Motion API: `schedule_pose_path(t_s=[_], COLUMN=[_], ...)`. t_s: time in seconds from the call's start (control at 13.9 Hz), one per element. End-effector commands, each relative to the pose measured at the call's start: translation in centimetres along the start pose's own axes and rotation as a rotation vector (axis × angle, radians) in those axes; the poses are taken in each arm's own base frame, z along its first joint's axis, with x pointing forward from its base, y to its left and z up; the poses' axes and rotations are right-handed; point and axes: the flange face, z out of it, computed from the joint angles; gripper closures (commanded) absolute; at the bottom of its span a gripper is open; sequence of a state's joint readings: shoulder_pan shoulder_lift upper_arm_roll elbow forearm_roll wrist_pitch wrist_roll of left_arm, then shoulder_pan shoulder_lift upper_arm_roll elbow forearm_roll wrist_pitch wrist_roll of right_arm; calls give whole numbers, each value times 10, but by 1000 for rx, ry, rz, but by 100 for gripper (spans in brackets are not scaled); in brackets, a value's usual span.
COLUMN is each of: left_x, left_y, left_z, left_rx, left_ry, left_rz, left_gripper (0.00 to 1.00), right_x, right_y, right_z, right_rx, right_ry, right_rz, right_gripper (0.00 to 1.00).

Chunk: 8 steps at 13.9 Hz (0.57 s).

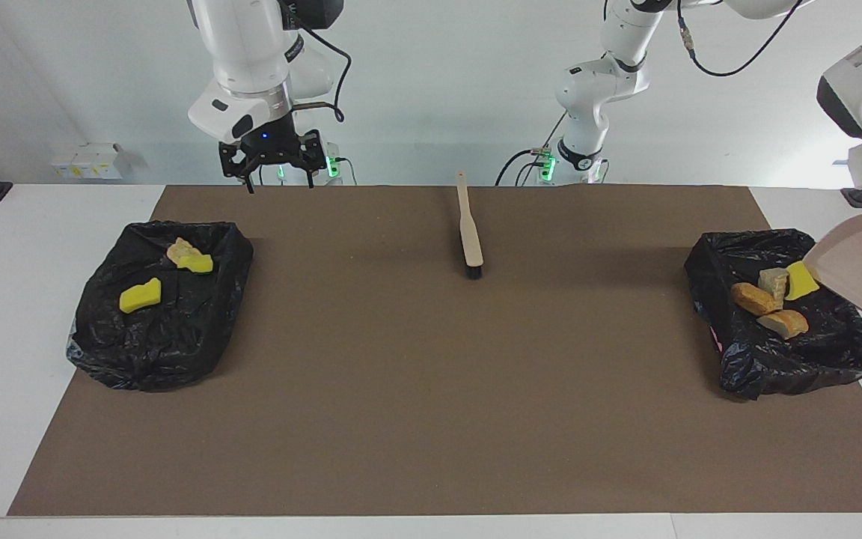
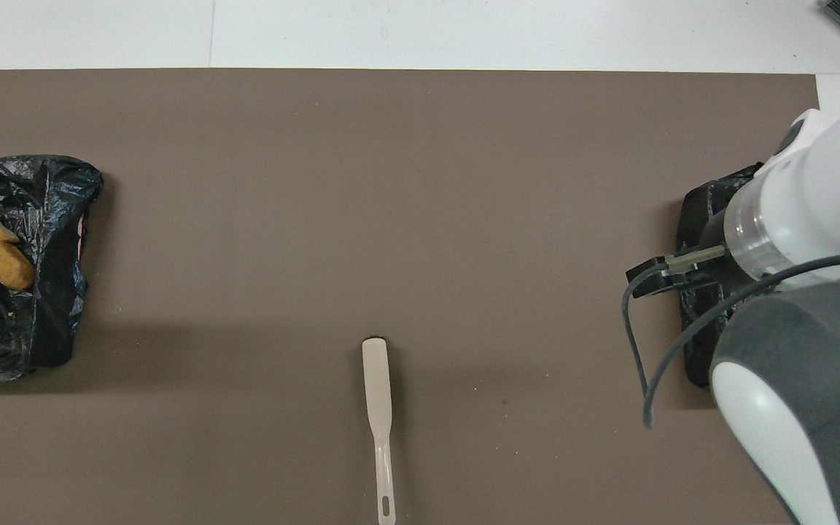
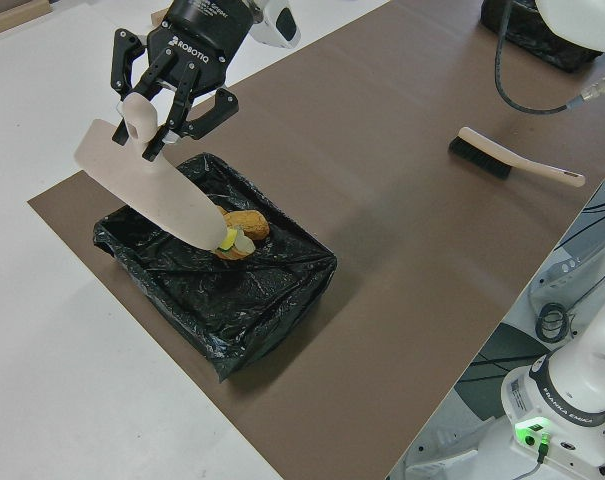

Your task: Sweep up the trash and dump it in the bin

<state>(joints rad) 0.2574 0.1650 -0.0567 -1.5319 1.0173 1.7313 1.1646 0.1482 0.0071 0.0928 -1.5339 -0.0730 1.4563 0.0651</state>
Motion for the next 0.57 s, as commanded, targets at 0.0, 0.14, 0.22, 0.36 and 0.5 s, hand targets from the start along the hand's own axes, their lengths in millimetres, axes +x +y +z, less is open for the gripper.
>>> schedule_pose_path(t_s=[0.0,0.14,0.22,0.36,0.5], left_x=[-17,-14,-12,-9,-7], left_y=[-12,-9,-9,-7,-1], left_z=[-10,-10,-15,-25,-28], left_rx=[-33,-86,-80,-81,-131], left_ry=[98,221,225,238,247], left_rz=[-77,-118,-114,-117,-172], left_gripper=[100,100,100,100,100], right_x=[0,0,1,1,-2], right_y=[10,27,39,72,101], right_z=[-3,-1,0,1,-11], right_rx=[-19,-16,-14,-9,3], right_ry=[-10,-13,-13,-4,24], right_rz=[-12,-2,-14,16,73], right_gripper=[0,0,0,0,0])
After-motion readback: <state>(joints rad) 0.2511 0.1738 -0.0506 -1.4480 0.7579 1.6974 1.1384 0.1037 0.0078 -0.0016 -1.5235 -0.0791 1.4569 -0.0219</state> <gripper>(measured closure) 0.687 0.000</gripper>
